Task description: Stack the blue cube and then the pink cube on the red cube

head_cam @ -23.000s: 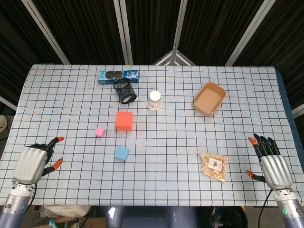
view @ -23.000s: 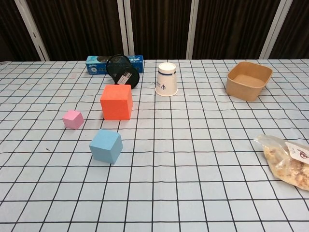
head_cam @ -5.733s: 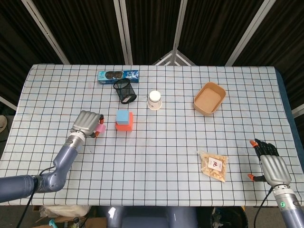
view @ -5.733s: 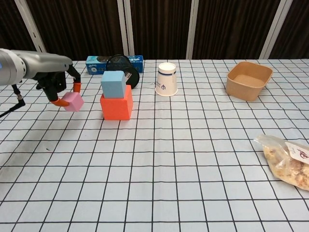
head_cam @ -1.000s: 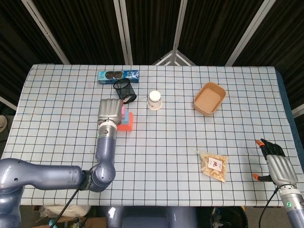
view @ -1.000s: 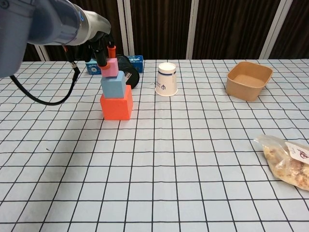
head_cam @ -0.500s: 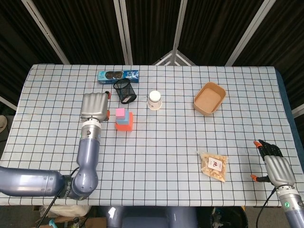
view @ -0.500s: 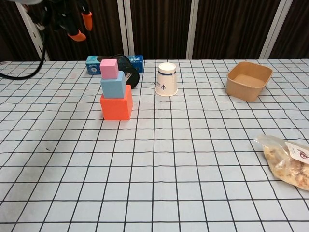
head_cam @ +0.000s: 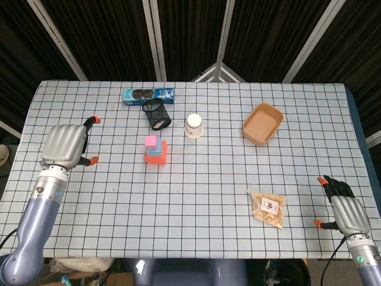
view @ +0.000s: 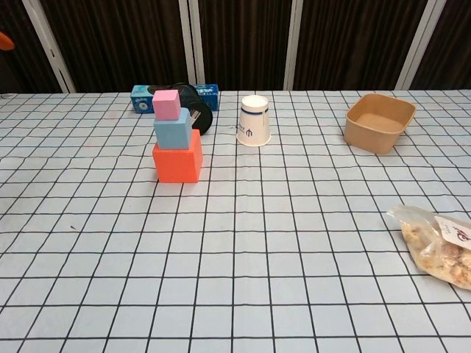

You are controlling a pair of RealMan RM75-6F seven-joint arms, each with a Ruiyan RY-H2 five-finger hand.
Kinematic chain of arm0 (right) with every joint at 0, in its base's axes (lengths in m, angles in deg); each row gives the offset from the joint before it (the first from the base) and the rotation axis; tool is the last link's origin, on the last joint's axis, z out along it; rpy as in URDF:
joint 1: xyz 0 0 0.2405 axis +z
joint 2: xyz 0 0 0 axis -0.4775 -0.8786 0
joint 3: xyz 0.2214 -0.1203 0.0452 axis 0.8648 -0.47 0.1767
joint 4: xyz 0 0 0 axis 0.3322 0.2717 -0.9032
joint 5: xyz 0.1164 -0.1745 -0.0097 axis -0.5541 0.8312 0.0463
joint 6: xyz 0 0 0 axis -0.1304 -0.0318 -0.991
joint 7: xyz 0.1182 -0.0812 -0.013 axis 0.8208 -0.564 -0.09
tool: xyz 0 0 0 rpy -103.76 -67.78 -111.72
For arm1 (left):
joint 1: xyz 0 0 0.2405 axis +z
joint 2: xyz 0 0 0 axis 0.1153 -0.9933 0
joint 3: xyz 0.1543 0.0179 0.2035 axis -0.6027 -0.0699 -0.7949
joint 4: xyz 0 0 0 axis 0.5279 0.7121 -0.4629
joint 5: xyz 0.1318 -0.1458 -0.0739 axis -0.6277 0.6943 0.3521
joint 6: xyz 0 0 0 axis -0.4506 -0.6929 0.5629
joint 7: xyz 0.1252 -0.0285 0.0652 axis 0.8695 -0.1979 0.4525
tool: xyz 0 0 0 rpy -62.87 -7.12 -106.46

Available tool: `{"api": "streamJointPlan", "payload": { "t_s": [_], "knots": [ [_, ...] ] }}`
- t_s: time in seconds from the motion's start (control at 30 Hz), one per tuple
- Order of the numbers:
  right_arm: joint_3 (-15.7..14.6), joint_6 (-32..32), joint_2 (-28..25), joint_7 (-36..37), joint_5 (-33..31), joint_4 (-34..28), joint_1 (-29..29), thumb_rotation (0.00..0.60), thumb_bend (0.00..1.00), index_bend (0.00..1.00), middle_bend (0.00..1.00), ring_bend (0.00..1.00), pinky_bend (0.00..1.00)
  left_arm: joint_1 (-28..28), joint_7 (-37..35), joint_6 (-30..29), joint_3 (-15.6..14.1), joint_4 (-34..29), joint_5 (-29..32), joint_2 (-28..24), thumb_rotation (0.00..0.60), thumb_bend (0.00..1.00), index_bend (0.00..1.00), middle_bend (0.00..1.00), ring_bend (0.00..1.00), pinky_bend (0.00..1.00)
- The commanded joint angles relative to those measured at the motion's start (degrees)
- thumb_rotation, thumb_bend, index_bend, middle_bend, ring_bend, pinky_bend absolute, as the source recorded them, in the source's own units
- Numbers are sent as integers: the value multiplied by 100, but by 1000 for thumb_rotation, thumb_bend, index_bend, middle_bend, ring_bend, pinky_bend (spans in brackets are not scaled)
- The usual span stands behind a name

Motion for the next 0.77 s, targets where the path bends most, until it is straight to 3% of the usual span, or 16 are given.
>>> {"api": "streamJointPlan", "payload": {
  "t_s": [0.03,0.07,0.13,0.37,0.6,0.77],
  "knots": [
    [10,43,25,-39,16,3,-4,600,94,0,42,20,2,2276,-2672,511,-1445,653,-3796,-635,600,161,215,573,384,412],
    [14,73,43,-65,31,13,-7,600,94,0,42,20,2,2524,-3108,332,-1676,1086,-4344,-461,600,161,215,538,353,385],
    [23,131,85,-117,60,42,-13,600,94,0,42,20,3,2736,-3580,91,-1885,1675,-4873,-151,600,161,215,472,290,325],
    [40,533,261,-77,447,279,-66,600,94,0,42,20,3,2990,-3705,-292,-2105,3013,-5210,918,600,161,188,296,142,199],
    [54,716,349,-59,585,433,-100,600,94,0,43,18,3,3150,-3225,-776,-2037,3367,-5281,1356,600,161,87,165,82,155],
    [84,778,369,-52,572,461,-120,600,94,0,42,18,2,3259,-3079,-1046,-2129,3420,-5550,1442,600,162,44,144,56,149]
  ]
}}
